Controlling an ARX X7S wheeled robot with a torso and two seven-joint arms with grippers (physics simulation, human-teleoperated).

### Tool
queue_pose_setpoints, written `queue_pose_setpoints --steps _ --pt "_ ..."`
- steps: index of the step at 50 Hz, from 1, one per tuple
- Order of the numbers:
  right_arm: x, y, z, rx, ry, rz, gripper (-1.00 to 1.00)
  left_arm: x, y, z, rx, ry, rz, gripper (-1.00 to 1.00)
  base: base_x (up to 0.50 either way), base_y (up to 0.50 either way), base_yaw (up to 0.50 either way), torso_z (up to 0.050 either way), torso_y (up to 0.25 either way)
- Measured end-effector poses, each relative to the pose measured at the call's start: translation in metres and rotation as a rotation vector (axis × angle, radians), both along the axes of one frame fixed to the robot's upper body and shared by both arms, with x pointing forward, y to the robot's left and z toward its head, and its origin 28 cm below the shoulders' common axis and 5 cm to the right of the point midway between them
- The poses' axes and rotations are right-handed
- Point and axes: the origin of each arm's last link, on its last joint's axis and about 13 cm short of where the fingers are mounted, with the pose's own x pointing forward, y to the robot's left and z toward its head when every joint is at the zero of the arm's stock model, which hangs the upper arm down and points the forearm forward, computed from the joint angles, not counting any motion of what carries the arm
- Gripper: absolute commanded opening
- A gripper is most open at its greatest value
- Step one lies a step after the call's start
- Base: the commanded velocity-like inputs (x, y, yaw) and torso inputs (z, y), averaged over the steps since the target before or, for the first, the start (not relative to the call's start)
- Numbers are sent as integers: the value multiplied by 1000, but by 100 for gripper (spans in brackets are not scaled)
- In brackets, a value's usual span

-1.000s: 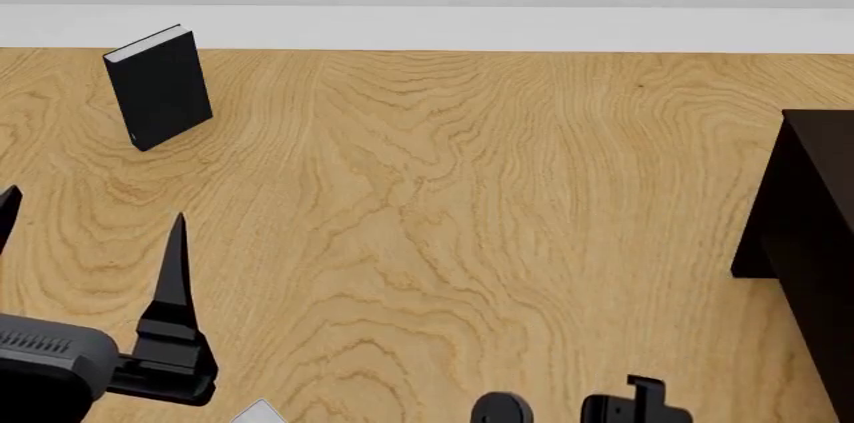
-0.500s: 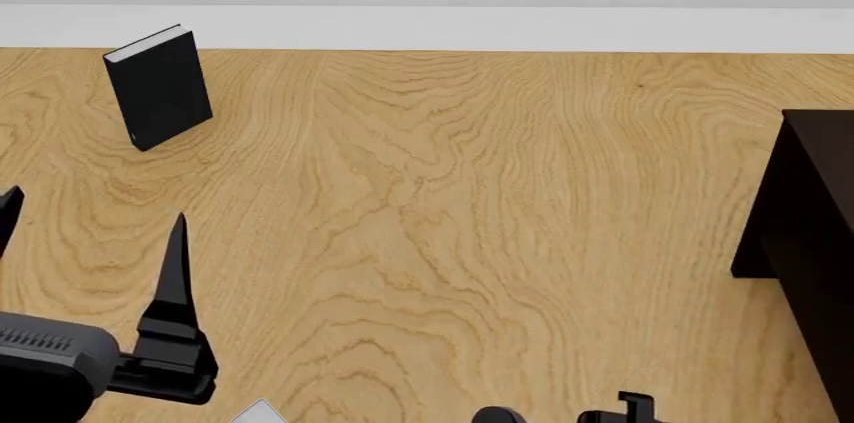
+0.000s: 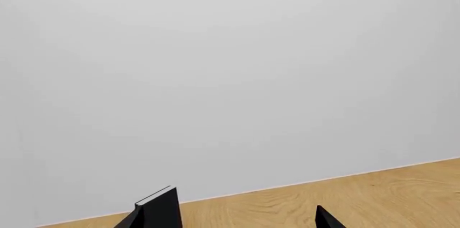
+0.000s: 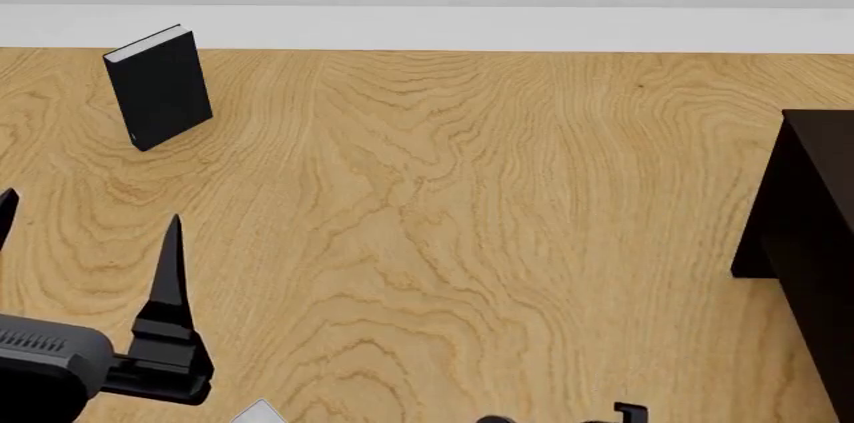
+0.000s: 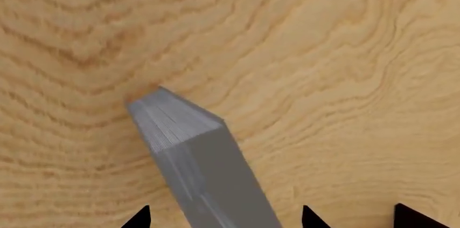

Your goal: Pick up the book on the right and place it on the cabinet shelf.

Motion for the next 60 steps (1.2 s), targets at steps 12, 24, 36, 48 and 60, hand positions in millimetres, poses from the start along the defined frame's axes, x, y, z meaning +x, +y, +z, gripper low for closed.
queue_pose_setpoints --steps 12,24,36,48,60 --pt "2 -1 -6 -6 16 -4 100 0 0 0 0 1 2 100 0 0 0 0 0" --pt "5 -4 -3 -5 27 -50 -100 0 1 -1 -1 2 4 100 0 0 1 0 0" --pt "4 -4 -1 -3 54 -71 -100 0 1 -1 -2 1 4 100 3 0 2 -4 0" --pt "0 -4 0 -2 68 -60 -100 -1 1 0 -5 -1 4 100 2 0 2 -3 0" --pt "-7 -4 2 2 60 -43 -100 -1 2 0 -8 -2 2 100 1 1 2 -1 0"
